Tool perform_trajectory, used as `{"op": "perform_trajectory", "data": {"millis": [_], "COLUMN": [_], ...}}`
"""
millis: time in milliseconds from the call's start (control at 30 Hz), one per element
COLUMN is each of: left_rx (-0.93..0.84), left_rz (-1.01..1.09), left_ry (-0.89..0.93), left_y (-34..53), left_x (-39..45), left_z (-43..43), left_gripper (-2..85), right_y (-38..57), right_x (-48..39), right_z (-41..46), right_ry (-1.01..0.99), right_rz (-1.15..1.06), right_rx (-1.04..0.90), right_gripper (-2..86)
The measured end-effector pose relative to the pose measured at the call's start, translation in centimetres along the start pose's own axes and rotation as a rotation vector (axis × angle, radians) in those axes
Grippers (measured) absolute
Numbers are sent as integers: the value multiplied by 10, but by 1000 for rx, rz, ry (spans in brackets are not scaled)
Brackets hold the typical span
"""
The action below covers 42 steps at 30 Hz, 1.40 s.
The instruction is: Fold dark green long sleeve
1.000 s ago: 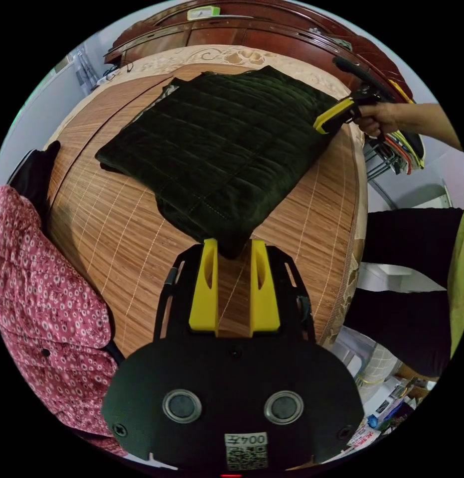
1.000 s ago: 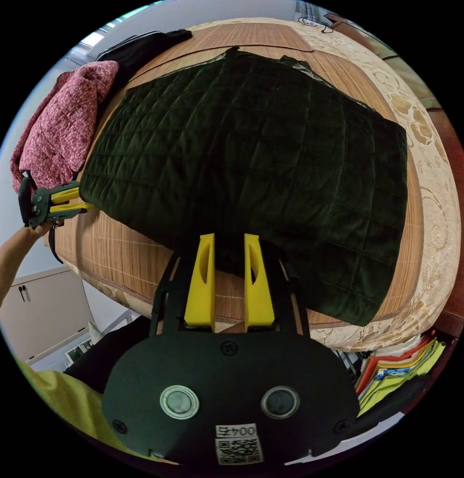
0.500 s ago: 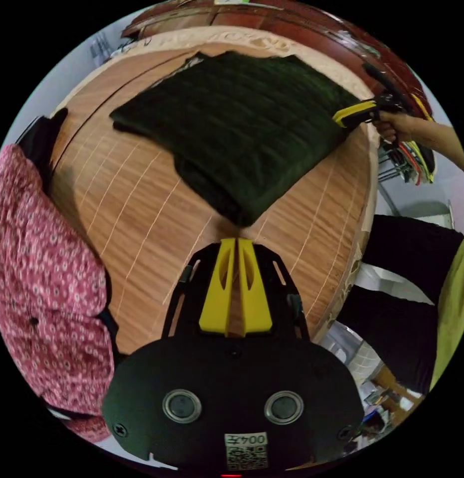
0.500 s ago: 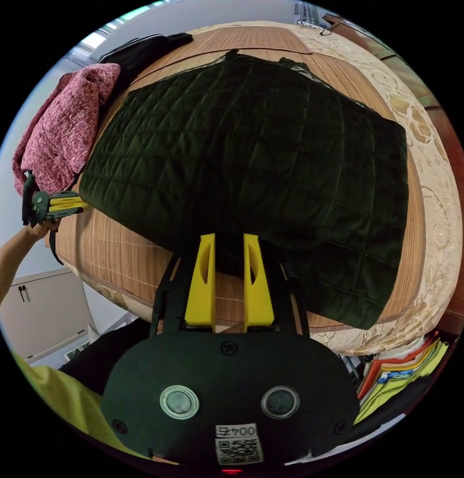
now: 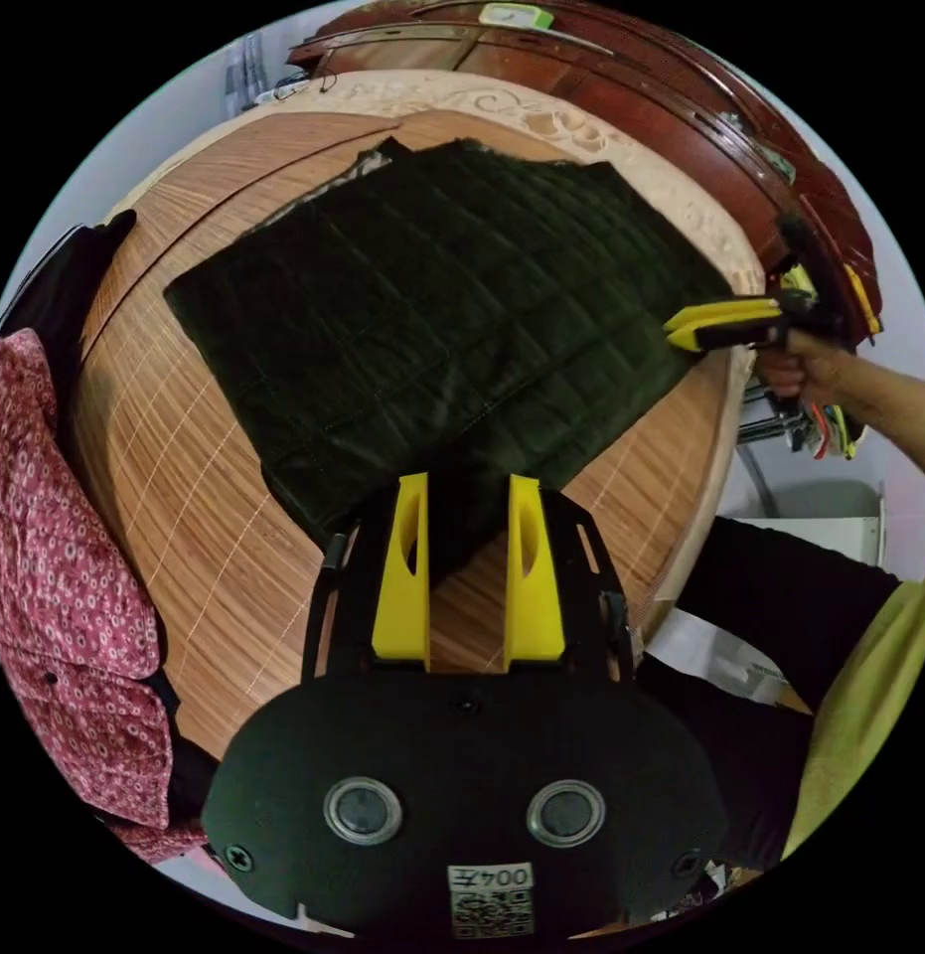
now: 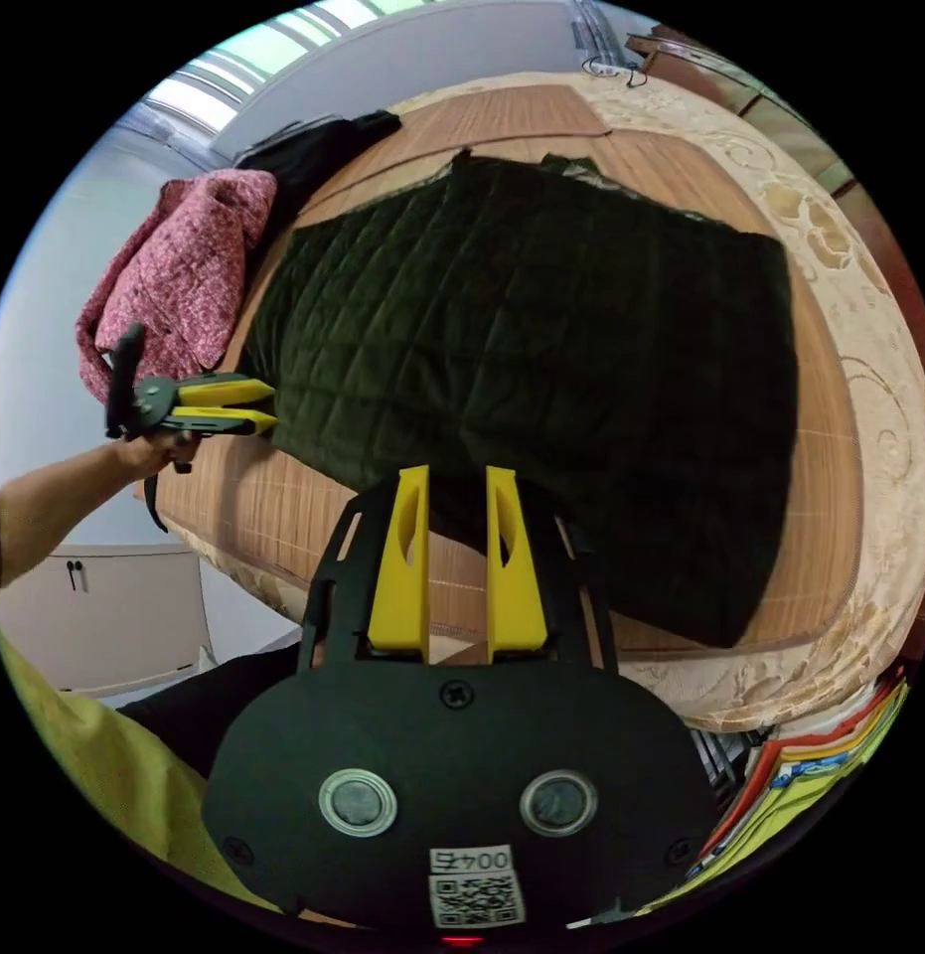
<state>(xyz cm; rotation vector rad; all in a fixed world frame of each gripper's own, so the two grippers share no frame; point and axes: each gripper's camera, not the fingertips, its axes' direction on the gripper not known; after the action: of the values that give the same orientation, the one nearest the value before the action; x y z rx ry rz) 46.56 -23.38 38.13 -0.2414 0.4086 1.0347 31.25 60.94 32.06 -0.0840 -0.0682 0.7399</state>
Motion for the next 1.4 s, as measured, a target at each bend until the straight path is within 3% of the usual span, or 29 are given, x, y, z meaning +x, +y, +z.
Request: {"op": "perform_trajectory", "data": {"millis": [133,300,900,1067,1200,1400], "left_rx": [-50,-90,-144,-140,-134,-123], "left_rz": [15,4,-13,-10,-4,-9], "left_ry": [-6,-44,-54,-52,-54,-60], "left_y": [-15,-31,-67,-71,-74,-75], "left_x": [10,22,53,59,64,72], "left_z": [-10,-19,-62,-72,-80,-90], "left_gripper": [114,114,113,112,111,109], "right_y": [48,82,61,61,66,70], "right_x": [45,96,85,84,104,131], "right_z": [-52,-68,-54,-51,-46,-45], "right_ry": [45,122,242,269,264,203], "right_rz": [55,39,-551,-681,-670,-456], "right_rx": [85,-16,-172,-203,-243,-223], "right_gripper": [102,110,101,53,30,32]}}
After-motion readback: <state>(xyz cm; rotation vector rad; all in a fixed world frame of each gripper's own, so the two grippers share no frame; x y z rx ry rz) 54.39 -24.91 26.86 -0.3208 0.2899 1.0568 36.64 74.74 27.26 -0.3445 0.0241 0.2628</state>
